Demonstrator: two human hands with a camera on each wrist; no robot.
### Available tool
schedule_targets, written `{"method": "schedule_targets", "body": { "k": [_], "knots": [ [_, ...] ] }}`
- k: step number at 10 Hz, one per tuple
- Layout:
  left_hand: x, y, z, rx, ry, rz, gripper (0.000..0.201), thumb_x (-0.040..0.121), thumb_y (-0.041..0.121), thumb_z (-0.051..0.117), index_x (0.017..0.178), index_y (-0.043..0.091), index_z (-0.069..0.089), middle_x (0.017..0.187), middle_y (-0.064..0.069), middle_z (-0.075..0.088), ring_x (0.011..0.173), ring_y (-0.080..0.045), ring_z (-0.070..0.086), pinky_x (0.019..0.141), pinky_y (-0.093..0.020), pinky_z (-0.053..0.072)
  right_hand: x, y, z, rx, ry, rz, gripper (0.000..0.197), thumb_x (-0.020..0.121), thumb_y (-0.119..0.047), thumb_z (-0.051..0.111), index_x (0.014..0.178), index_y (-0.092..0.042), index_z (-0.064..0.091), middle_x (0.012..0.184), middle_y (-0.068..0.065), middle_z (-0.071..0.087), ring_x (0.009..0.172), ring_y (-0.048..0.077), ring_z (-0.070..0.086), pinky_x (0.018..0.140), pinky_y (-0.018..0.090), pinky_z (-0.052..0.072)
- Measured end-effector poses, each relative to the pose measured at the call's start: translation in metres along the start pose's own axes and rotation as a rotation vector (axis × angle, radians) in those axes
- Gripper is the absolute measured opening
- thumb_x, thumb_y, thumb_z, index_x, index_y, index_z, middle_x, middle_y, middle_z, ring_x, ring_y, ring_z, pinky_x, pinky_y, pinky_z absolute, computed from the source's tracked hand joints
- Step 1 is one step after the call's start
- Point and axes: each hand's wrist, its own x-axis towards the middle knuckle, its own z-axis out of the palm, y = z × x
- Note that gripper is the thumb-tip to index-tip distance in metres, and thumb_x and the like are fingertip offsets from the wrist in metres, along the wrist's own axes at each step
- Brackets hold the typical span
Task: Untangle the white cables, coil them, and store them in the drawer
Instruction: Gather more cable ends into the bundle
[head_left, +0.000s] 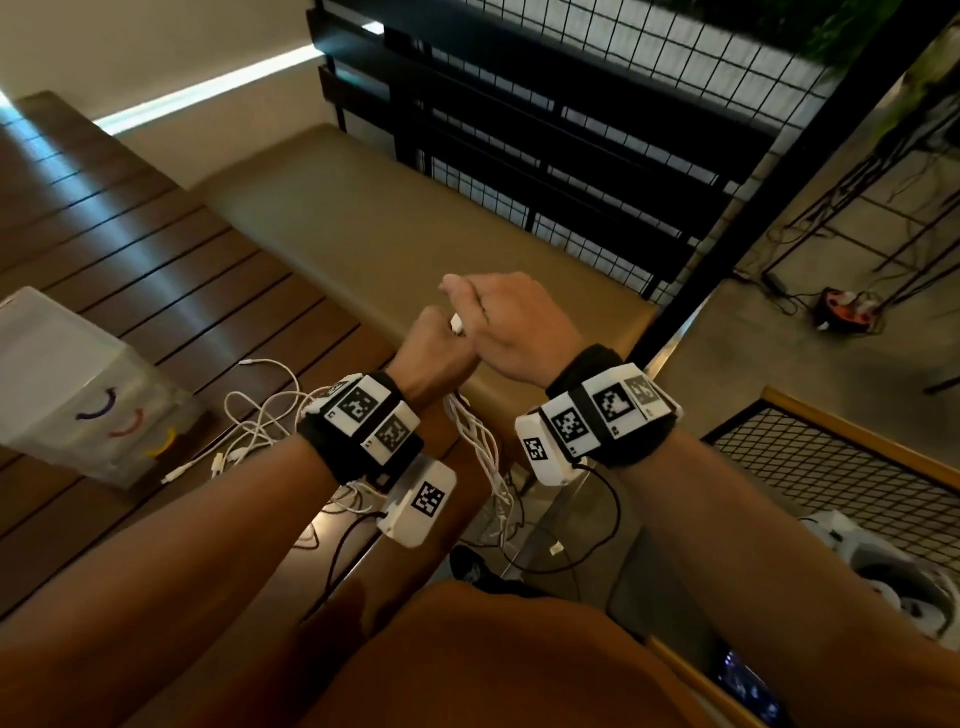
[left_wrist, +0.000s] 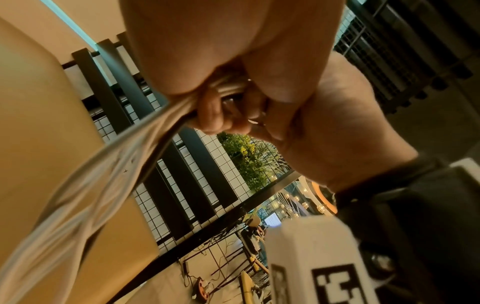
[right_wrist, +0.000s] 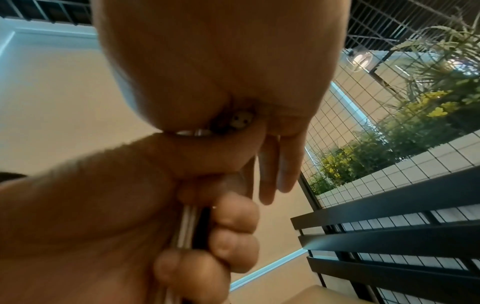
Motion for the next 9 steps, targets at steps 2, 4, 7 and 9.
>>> {"method": "schedule_targets", "body": {
  "k": [2, 4, 7, 9],
  "knots": [
    [-0.013, 0.011, -0.009, -0.163, -0.019, -0.056, 0.021, 0.090, -0.011, 0.051, 0.111, -0.009, 0.051, 0.071, 0.009, 0.042, 0.055, -0.001, 0.050, 0.050, -0.014, 0.044, 0.015, -0.021, -0.002, 0.021, -0.120, -0.051, 0.056, 0.103, -0.046, 0.021, 0.105, -0.014, 0.067, 0.099, 0.006, 0.069, 0.090, 0.017, 0.064, 0.083, 0.031, 0.047],
    [-0.009, 0.021, -0.035, -0.639, 0.133, -0.184, 0.022, 0.093, 0.014, 0.058, 0.072, 0.020, 0.056, 0.048, 0.007, 0.046, 0.043, -0.009, 0.044, 0.048, -0.024, 0.041, 0.020, 0.004, 0.030, 1.050, -0.142, 0.294, 0.071, 0.090, -0.074, 0.013, 0.126, -0.034, 0.059, 0.121, 0.007, 0.065, 0.114, 0.023, 0.060, 0.094, 0.048, 0.049],
    [-0.012, -0.018, -0.137, -0.533, 0.467, -0.163, 0.037, 0.095, 0.024, 0.057, 0.064, 0.024, 0.038, 0.043, 0.008, 0.025, 0.033, -0.008, 0.020, 0.037, -0.017, 0.020, -0.020, 0.082, 0.137, 0.275, -0.635, 0.483, 0.072, 0.103, -0.038, 0.022, 0.040, -0.016, 0.049, 0.033, -0.002, 0.044, 0.047, 0.019, 0.047, 0.070, 0.041, 0.050],
    [-0.030, -0.033, -0.132, -0.433, 0.496, -0.199, 0.032, 0.096, 0.022, 0.057, 0.067, 0.024, 0.042, 0.046, 0.007, 0.026, 0.037, -0.009, 0.021, 0.043, -0.023, 0.014, -0.031, 0.103, 0.147, 0.013, -0.823, 0.399, 0.047, 0.102, -0.023, 0.032, 0.059, -0.016, 0.051, 0.054, -0.002, 0.051, 0.057, 0.019, 0.048, 0.069, 0.030, 0.041]
  ]
}}
